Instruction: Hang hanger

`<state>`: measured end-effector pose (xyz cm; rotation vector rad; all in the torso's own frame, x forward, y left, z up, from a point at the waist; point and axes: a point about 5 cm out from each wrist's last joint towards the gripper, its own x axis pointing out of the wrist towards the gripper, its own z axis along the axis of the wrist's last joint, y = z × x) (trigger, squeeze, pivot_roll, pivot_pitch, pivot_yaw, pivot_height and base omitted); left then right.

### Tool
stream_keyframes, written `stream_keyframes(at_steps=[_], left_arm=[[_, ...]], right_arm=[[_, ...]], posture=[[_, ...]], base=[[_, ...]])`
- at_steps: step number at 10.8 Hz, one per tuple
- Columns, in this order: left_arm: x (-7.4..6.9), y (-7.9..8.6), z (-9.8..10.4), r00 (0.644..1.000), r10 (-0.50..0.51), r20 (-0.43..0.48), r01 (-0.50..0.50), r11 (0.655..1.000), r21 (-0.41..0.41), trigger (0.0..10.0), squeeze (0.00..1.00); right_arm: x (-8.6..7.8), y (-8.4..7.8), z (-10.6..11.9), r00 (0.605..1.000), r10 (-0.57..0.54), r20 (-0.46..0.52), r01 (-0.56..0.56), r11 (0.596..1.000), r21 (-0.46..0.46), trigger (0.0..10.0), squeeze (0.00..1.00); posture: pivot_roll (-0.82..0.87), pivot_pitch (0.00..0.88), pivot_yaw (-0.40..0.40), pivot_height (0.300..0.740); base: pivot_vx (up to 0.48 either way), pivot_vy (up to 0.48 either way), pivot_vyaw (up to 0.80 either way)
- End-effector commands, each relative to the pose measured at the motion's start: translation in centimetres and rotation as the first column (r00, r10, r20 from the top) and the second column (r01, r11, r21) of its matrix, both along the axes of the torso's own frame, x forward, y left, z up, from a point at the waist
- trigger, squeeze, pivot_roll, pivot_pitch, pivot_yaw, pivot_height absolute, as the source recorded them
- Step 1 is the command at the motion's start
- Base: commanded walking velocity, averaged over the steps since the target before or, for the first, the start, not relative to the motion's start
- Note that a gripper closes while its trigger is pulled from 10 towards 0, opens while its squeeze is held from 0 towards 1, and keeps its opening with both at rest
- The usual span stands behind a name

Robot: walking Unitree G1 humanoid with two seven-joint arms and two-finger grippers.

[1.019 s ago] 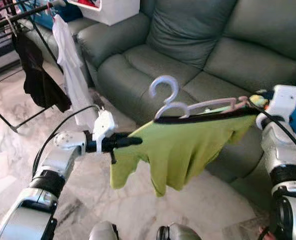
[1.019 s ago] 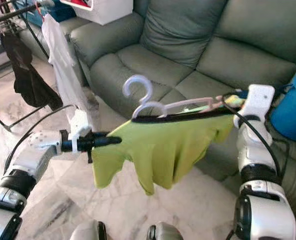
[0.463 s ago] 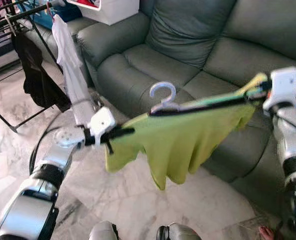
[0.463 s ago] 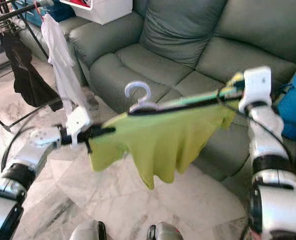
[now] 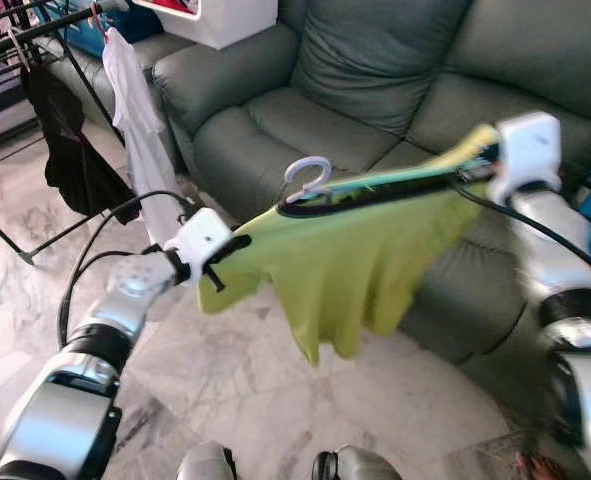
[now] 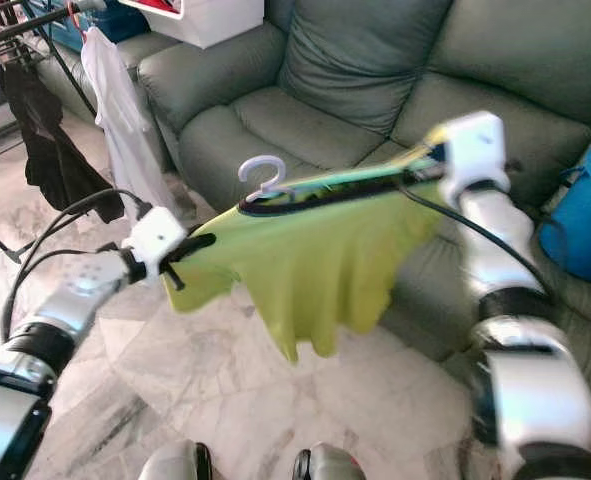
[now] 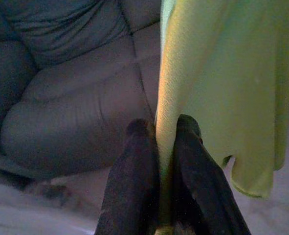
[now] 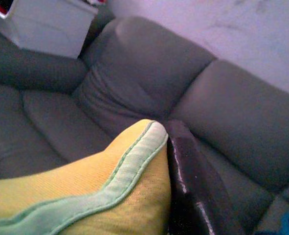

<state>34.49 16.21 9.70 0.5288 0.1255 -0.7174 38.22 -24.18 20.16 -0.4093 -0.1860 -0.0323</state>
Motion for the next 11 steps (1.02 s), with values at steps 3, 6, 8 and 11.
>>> stream_keyframes(at_steps=[3,6,8,11], left_arm=[[1.0,0.1,0.3,0.971,0.238,-0.011,-0.238,0.968,-0.078,0.0,0.0],[2.1,0.5,1.6,0.886,0.462,0.036,-0.447,0.873,-0.197,0.0,0.0],[2.4,0.3,2.1,0.839,0.543,0.025,-0.518,0.813,-0.263,0.0,0.0],[2.6,-0.6,2.3,0.837,0.547,-0.009,-0.524,0.796,-0.302,0.0,0.0]], right_arm=[[1.1,3.5,1.0,0.998,0.031,0.056,-0.029,0.999,-0.034,0.0,0.0],[1.2,6.7,-1.5,0.989,0.132,-0.06,-0.126,0.987,0.1,6.3,0.0],[-0.2,10.7,-5.0,0.898,0.391,-0.201,-0.367,0.919,0.145,10.0,0.0],[-1.7,12.3,-7.9,0.837,0.467,-0.285,-0.427,0.883,0.194,10.0,0.92]], posture=[[-0.11,0.072,-0.029,0.74],[-0.11,0.073,-0.027,0.74],[-0.11,0.074,-0.029,0.74],[-0.11,0.072,-0.027,0.74]], base=[[0.0,0.0,0.0],[0.0,0.0,0.0],[0.0,0.0,0.0],[0.0,0.0,0.0]])
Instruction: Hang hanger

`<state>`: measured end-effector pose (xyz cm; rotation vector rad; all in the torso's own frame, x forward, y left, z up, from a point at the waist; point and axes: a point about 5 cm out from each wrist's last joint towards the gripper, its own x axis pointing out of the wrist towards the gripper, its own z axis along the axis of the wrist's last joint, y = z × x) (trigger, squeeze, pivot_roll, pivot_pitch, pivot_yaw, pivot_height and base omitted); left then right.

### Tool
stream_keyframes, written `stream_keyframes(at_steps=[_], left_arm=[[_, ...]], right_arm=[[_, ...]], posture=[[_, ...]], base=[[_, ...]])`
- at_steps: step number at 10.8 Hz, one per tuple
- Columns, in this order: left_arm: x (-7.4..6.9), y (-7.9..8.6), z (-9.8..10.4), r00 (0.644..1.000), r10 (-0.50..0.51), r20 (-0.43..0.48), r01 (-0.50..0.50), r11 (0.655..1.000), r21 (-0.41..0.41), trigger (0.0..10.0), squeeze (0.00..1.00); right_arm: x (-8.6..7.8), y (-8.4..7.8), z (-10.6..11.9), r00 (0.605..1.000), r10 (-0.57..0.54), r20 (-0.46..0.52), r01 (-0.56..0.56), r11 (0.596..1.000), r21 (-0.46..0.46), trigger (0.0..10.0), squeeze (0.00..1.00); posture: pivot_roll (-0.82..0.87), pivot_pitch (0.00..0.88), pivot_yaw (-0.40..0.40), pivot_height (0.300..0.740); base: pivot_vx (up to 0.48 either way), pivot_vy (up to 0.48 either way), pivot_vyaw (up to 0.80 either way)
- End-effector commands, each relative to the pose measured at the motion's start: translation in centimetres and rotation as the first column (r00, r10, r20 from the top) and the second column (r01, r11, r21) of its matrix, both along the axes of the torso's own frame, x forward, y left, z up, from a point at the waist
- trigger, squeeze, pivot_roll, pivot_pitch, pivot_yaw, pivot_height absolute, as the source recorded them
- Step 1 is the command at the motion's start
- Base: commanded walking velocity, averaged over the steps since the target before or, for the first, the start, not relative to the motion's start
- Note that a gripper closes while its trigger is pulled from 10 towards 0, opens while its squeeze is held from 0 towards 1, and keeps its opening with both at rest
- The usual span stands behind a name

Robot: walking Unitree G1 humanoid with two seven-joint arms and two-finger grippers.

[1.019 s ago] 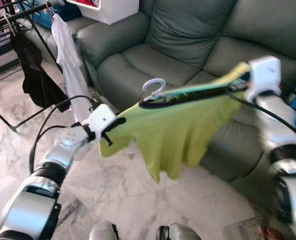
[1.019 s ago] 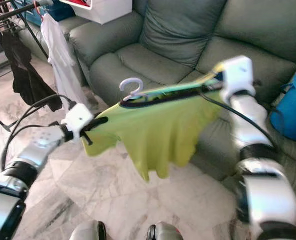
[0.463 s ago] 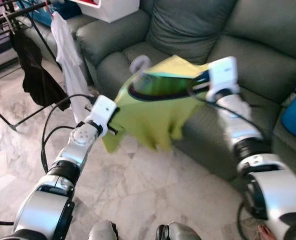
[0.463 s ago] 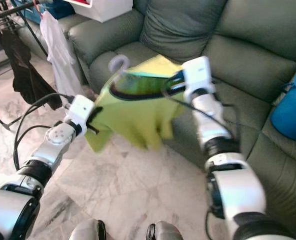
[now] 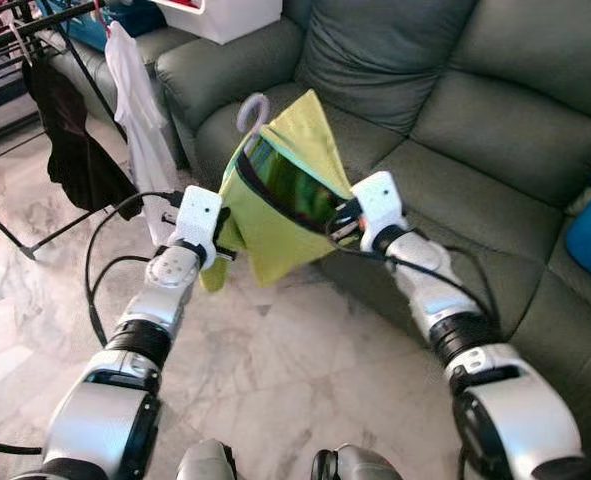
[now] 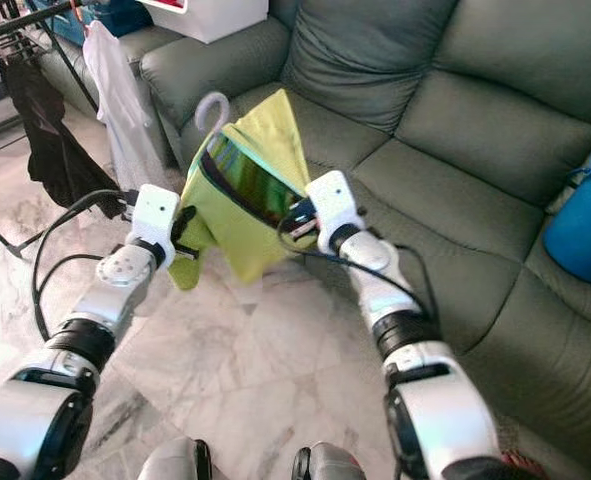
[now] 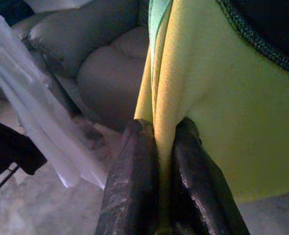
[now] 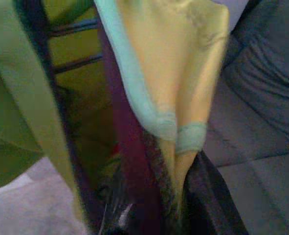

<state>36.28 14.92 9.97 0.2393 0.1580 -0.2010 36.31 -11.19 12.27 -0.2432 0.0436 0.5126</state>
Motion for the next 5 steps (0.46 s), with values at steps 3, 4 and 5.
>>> stream_keyframes(at_steps=[3,4,5], left_arm=[[1.1,0.8,2.5,0.994,0.078,0.073,-0.074,0.996,-0.054,0.0,0.0],[1.2,0.8,2.7,0.993,0.086,0.076,-0.082,0.995,-0.055,0.0,0.0],[1.1,0.9,2.6,0.993,0.086,0.076,-0.082,0.995,-0.052,0.0,0.0]], right_arm=[[-2.1,0.0,-3.1,0.99,0.118,-0.076,-0.135,0.952,-0.274,10.0,1.0],[-2.6,-0.7,-3.7,0.992,0.108,-0.058,-0.122,0.927,-0.355,10.0,1.0],[-3.3,-0.7,-4.2,0.988,0.126,-0.087,-0.148,0.935,-0.324,10.0,1.0]], posture=[[-0.11,0.079,-0.032,0.74],[-0.11,0.088,-0.036,0.74],[-0.11,0.091,-0.039,0.74]], base=[[0.0,0.0,0.0],[0.0,0.0,0.0],[0.0,0.0,0.0]])
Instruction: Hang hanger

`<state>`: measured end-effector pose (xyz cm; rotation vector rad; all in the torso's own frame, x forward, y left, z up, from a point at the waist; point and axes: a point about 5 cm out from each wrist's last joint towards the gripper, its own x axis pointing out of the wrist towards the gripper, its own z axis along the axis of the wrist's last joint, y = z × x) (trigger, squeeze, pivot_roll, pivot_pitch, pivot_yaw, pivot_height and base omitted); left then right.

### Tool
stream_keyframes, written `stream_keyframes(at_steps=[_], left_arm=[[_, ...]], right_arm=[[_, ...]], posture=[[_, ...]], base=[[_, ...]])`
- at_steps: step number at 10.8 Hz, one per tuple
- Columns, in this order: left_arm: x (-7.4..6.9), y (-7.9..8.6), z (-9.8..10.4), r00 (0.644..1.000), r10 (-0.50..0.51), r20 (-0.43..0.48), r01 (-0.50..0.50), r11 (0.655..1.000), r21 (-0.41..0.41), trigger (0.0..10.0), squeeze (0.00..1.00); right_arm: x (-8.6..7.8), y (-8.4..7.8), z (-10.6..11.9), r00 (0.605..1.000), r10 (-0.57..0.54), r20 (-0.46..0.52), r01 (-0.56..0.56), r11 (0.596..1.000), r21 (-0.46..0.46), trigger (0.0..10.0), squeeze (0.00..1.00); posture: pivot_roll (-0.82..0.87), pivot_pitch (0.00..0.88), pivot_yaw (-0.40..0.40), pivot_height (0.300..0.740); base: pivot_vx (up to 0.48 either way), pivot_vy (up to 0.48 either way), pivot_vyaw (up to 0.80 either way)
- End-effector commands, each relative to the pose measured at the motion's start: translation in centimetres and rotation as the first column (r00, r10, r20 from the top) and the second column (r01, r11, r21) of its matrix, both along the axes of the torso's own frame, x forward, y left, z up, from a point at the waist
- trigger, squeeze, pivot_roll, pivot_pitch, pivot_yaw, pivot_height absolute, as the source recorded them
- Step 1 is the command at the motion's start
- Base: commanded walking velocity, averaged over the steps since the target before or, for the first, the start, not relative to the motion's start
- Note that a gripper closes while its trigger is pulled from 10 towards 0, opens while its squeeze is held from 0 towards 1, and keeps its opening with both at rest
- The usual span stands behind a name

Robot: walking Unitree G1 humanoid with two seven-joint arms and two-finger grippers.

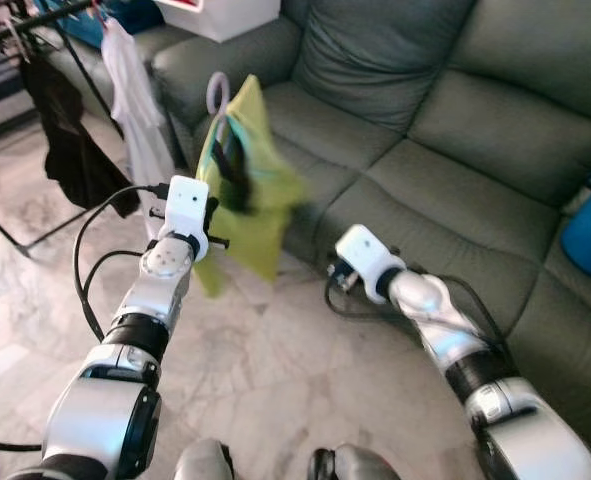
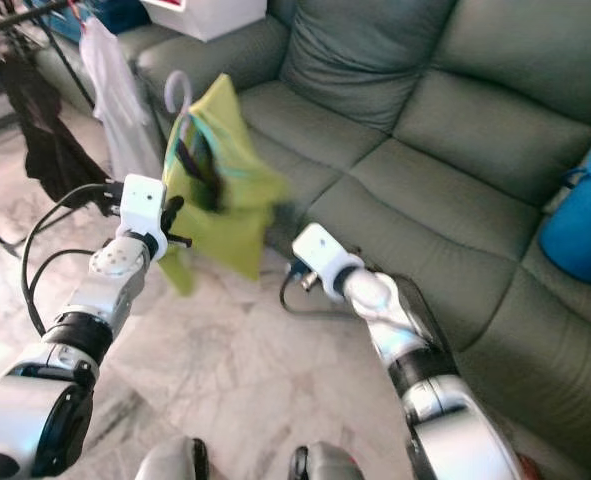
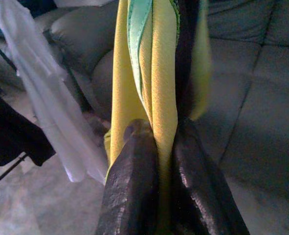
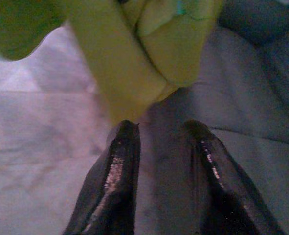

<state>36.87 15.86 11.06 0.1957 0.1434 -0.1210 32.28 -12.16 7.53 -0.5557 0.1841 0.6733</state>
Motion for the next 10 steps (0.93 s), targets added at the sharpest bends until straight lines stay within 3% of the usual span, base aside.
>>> stream_keyframes(at_steps=[1,3,4,5,6,8,9,10], left_arm=[[0.3,0.2,1.3,0.998,-0.036,0.054,0.035,0.999,0.014,0.0,0.0],[-0.2,0.0,1.8,0.964,-0.257,0.064,0.248,0.96,0.128,0.0,0.0],[-0.9,0.2,2.0,0.906,-0.421,0.051,0.396,0.883,0.25,0.0,0.0],[-1.4,0.3,1.9,0.863,-0.504,0.028,0.472,0.827,0.306,0.0,0.0],[-1.9,0.2,1.9,0.825,-0.565,0.013,0.529,0.78,0.333,0.0,0.0],[-3.4,0.8,0.7,0.724,-0.683,-0.093,0.662,0.652,0.37,0.0,0.0],[-3.9,1.0,0.0,0.691,-0.712,-0.125,0.693,0.604,0.393,0.0,0.0],[-4.0,0.8,-0.1,0.674,-0.727,-0.127,0.705,0.583,0.404,0.0,0.0]], right_arm=[[-0.9,0.5,0.2,0.997,0.078,-0.008,-0.078,0.997,0.008,10.0,1.0],[-2.8,-1.3,1.1,0.978,0.207,-0.015,-0.207,0.978,0.009,10.0,1.0],[-3.6,-4.1,2.0,0.968,0.249,-0.011,-0.249,0.967,-0.052,10.0,1.0],[-3.6,-5.9,2.6,0.971,0.239,0.026,-0.234,0.964,-0.128,10.0,1.0],[-3.6,-7.2,3.0,0.971,0.238,0.026,-0.23,0.959,-0.167,10.0,1.0],[-3.7,-10.3,5.4,0.976,0.212,0.049,-0.193,0.948,-0.254,10.0,1.0],[-3.3,-10.8,7.1,0.969,0.23,0.087,-0.199,0.942,-0.272,10.0,1.0],[-2.3,-11.7,8.6,0.966,0.194,0.17,-0.14,0.947,-0.288,10.0,1.0]], posture=[[-0.12,0.088,-0.039,0.74],[-0.12,0.086,-0.037,0.74],[-0.12,0.084,-0.035,0.74],[-0.13,0.082,-0.038,0.74],[-0.13,0.085,-0.037,0.74],[-0.14,0.082,-0.028,0.74],[-0.15,0.077,-0.025,0.74],[-0.15,0.076,-0.025,0.74]], base=[[0.0,0.0,0.0],[0.0,0.0,0.0],[0.0,0.0,0.0],[0.0,0.0,0.0],[0.0,0.0,0.0],[0.0,0.0,0.0],[0.0,0.0,0.0],[0.0,0.0,0.0]])
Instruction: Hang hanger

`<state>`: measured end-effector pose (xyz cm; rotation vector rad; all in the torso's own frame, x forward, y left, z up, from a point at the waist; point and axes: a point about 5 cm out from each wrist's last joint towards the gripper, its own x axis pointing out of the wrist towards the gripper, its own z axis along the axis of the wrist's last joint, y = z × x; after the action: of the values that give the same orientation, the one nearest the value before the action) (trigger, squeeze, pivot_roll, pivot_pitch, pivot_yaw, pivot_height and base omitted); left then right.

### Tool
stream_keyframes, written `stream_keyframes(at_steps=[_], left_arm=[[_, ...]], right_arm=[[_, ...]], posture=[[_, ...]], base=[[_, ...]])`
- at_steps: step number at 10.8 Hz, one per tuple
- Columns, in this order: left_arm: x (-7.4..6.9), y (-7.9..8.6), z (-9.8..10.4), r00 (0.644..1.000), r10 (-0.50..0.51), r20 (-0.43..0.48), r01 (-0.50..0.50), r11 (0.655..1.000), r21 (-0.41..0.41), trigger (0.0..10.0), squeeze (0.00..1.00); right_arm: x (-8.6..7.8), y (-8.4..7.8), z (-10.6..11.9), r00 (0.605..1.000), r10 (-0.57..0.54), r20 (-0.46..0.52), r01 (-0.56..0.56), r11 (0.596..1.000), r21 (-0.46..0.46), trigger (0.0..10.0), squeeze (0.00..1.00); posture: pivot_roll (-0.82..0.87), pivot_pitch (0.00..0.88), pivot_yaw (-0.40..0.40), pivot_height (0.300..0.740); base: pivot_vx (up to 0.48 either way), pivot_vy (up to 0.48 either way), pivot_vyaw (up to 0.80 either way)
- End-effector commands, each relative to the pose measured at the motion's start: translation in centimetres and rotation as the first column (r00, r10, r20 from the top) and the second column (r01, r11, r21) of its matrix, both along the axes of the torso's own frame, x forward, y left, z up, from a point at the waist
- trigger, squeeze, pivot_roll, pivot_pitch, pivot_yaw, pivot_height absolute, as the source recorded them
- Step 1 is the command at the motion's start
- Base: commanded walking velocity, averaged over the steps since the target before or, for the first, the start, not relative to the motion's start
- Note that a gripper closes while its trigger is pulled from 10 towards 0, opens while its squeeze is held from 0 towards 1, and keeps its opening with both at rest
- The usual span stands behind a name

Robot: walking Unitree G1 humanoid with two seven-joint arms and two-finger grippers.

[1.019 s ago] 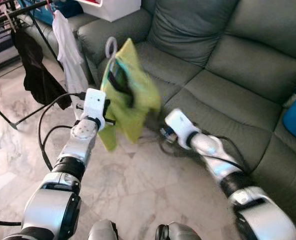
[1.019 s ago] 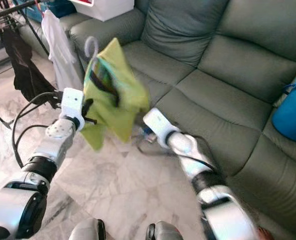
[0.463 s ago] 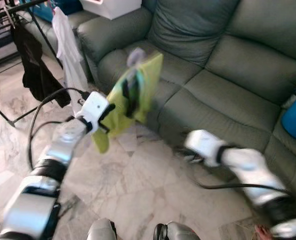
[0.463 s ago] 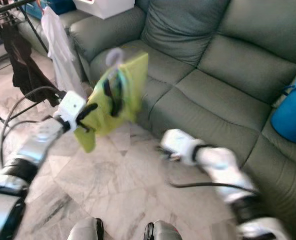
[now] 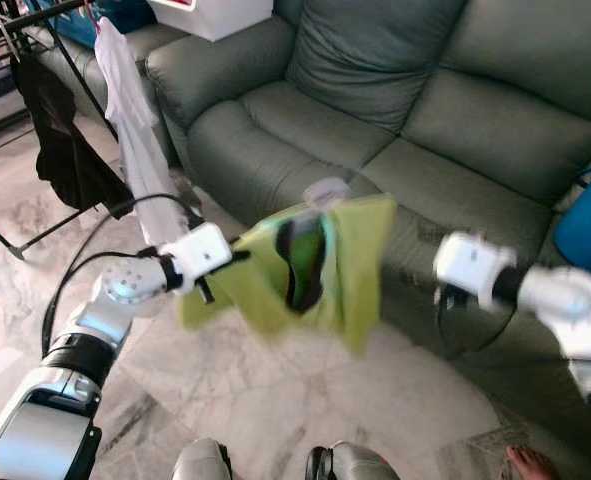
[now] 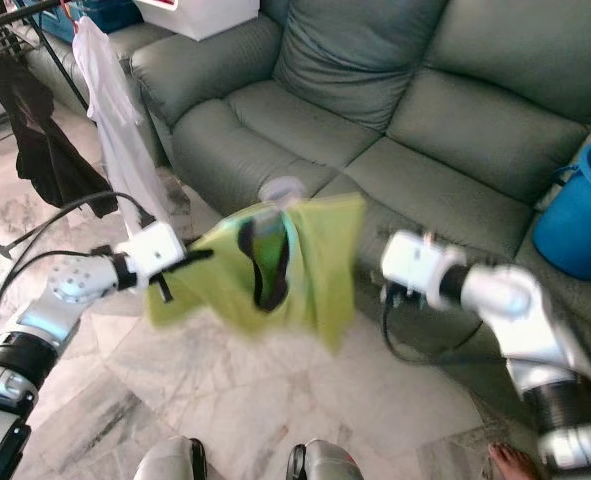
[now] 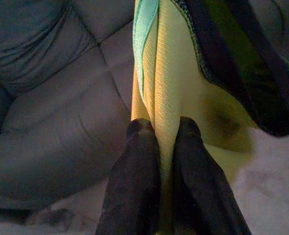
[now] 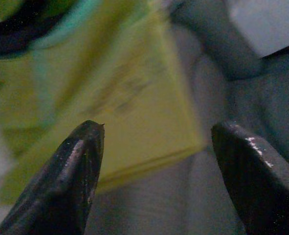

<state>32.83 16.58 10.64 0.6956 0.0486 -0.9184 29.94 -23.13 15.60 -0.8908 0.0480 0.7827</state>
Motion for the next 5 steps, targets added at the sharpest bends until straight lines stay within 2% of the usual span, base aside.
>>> stream_keyframes(at_steps=[1,2,3,4,5], left_arm=[[-0.1,-0.1,0.3,0.999,-0.025,0.024,0.025,1.0,-0.005,0.0,0.0],[-0.3,-0.9,0.4,0.997,-0.066,0.039,0.067,0.998,-0.023,0.0,0.0],[-0.7,-1.8,0.5,0.989,-0.142,0.045,0.143,0.989,-0.029,0.0,0.0],[-0.8,-2.3,0.6,0.985,-0.167,0.054,0.169,0.985,-0.036,0.0,0.0],[-1.2,-3.1,0.7,0.973,-0.224,0.06,0.227,0.973,-0.048,0.0,0.0]], right_arm=[[0.2,-1.2,0.8,1.0,-0.024,0.02,0.025,1.0,-0.019,10.0,1.0],[0.5,-1.8,1.1,0.999,-0.032,0.016,0.033,0.999,-0.032,10.0,1.0],[0.6,-1.8,1.0,1.0,-0.01,-0.008,0.009,0.999,-0.033,10.0,1.0],[0.7,-1.7,0.9,1.0,0.002,-0.024,-0.003,0.999,-0.034,10.0,1.0],[0.9,-1.7,0.8,0.998,0.025,-0.049,-0.027,0.999,-0.037,10.0,0.56]], posture=[[-0.15,0.076,-0.025,0.74],[-0.15,0.077,-0.029,0.74],[-0.15,0.077,-0.029,0.74],[-0.15,0.077,-0.029,0.74],[-0.14,0.081,-0.027,0.74]], base=[[0.0,0.0,0.0],[0.0,0.0,0.0],[0.0,0.0,0.0],[0.0,0.0,0.0],[0.0,0.0,0.0]])
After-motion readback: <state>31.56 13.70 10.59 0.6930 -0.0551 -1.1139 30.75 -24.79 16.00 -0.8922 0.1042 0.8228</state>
